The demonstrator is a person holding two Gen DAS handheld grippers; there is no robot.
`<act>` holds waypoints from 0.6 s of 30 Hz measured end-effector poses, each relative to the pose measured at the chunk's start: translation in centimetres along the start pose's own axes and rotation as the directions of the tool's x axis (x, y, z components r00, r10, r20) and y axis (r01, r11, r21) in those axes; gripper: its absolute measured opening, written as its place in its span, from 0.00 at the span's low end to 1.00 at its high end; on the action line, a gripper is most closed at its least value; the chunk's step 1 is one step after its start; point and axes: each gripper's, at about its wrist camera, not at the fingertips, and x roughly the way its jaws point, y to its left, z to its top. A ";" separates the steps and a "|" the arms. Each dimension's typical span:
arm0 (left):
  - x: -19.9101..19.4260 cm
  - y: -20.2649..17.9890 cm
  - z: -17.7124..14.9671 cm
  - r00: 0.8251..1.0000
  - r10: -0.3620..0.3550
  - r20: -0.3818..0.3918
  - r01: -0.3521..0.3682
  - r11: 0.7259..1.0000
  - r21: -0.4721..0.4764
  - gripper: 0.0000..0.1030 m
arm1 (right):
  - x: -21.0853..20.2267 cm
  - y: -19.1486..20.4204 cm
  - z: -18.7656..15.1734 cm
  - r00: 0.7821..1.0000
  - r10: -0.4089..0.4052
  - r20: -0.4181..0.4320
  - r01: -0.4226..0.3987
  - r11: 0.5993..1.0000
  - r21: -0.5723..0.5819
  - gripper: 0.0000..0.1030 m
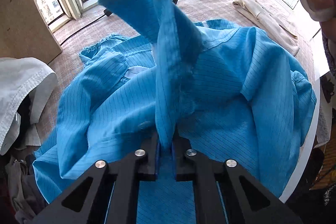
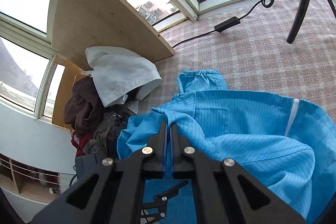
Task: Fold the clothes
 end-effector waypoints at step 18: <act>-5.8 4.0 3.6 0.999 -0.018 0.031 0.016 0.997 0.071 0.07 | 6.0 1.1 -8.3 0.905 -0.426 0.024 0.391 0.807 -0.443 0.02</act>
